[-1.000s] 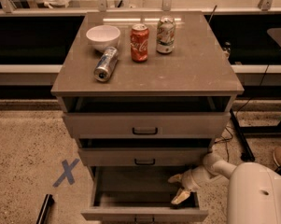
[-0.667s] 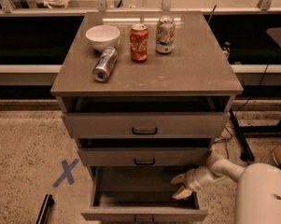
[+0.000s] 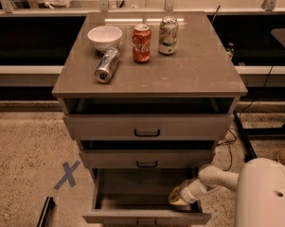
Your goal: Open bottom drawer
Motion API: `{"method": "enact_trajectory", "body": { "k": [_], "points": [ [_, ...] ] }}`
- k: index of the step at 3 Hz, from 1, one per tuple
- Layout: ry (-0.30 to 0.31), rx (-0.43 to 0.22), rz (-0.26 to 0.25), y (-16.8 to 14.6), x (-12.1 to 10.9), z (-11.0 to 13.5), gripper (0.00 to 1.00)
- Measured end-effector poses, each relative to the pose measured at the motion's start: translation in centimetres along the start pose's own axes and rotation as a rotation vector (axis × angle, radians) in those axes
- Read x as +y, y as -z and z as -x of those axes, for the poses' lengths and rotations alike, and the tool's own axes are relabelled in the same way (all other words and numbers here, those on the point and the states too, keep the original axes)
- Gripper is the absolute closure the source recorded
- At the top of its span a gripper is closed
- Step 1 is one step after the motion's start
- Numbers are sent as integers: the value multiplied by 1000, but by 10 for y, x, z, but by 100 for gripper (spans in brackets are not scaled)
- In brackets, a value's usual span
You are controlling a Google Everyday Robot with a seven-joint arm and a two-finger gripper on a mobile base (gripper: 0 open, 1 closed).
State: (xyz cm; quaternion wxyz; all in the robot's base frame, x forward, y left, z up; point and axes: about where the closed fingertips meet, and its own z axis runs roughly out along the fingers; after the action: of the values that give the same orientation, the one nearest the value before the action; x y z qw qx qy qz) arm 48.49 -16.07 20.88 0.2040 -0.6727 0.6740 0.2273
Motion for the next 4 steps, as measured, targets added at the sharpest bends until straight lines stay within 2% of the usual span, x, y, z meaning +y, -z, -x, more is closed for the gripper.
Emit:
{"method": "enact_trajectory", "body": {
  "k": [2, 4],
  "points": [
    [2, 0, 0, -1, 0, 1, 100],
    [42, -6, -6, -38, -2, -21, 100]
  ]
}}
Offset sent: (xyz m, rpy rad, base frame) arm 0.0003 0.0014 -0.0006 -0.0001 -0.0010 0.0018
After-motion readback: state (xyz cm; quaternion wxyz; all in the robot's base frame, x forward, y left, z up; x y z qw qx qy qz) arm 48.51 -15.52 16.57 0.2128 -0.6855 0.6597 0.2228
